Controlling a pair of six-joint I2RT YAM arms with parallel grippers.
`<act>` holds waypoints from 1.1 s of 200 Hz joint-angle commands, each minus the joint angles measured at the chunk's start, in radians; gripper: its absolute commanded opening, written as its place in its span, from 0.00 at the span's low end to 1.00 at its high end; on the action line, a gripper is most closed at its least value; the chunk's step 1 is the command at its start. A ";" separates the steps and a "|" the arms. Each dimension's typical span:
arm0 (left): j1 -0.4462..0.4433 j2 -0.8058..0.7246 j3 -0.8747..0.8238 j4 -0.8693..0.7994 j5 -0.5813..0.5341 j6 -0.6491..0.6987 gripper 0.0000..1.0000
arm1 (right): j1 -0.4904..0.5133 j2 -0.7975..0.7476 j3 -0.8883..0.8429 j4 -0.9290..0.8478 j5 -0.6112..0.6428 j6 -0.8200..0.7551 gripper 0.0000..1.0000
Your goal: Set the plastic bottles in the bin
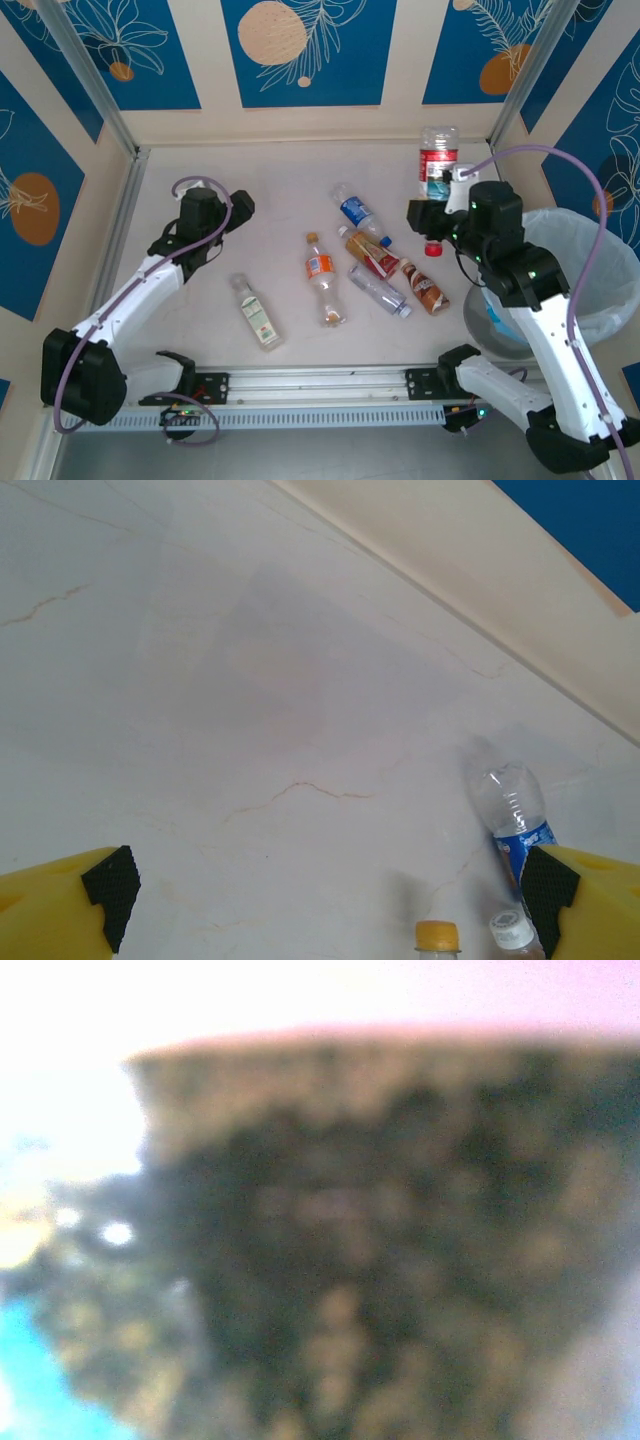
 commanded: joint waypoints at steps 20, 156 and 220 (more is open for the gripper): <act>0.009 0.030 0.029 0.056 0.074 0.020 0.99 | -0.132 -0.056 0.064 -0.097 0.122 -0.072 0.45; 0.009 0.081 0.055 0.134 0.227 0.165 0.99 | -0.457 -0.232 -0.189 0.140 0.557 -0.181 0.45; 0.009 0.160 0.096 0.138 0.290 0.190 0.99 | -0.655 -0.235 -0.306 0.154 0.435 0.002 0.46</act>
